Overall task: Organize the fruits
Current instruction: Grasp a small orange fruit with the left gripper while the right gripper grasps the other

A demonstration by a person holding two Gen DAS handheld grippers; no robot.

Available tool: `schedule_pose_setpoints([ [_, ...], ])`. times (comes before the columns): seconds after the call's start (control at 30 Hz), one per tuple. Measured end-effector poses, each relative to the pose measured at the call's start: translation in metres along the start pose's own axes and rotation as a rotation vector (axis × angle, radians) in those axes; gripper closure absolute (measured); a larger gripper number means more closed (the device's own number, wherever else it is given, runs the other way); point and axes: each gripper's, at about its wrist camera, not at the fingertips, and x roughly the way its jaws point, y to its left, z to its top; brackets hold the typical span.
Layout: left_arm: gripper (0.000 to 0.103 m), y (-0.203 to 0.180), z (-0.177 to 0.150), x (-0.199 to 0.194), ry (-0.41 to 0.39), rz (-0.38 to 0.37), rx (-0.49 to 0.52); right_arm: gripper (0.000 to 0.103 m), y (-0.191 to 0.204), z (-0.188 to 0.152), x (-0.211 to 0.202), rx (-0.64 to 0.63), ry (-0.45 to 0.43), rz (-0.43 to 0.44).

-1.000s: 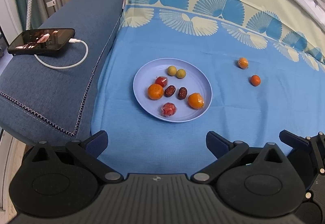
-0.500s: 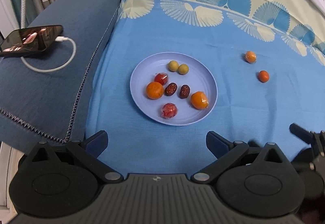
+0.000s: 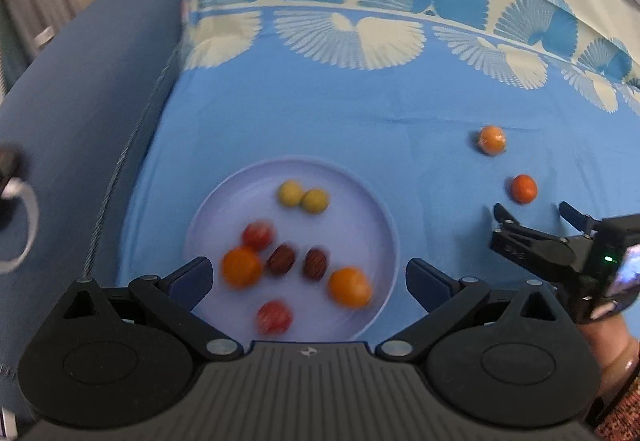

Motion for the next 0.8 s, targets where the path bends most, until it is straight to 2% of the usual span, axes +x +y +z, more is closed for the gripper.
schedule_pose_setpoints([
  [0.13, 0.0, -0.038, 0.026, 0.026, -0.028, -0.011, 0.061, 0.002, -0.015, 0.006, 0.017, 0.085, 0.002, 0.04],
  [0.23, 0.0, -0.068, 0.046, 0.049, -0.041, -0.038, 0.092, 0.006, -0.021, 0.008, 0.02, 0.068, 0.003, -0.007],
  [0.37, 0.0, -0.115, 0.07, 0.086, -0.073, -0.085, 0.148, 0.006, -0.043, 0.011, 0.024, 0.109, -0.002, -0.171],
  [0.47, 0.0, -0.146, 0.083, 0.116, -0.078, -0.117, 0.203, 0.006, -0.068, 0.009, 0.028, 0.22, 0.019, -0.172],
  [0.63, 0.0, -0.19, 0.098, 0.167, -0.05, -0.162, 0.303, 0.006, -0.063, 0.005, 0.022, 0.209, 0.025, -0.218],
  [0.8, 0.0, -0.207, 0.105, 0.194, -0.029, -0.165, 0.349, 0.005, -0.067, 0.005, 0.024, 0.225, 0.036, -0.234],
])
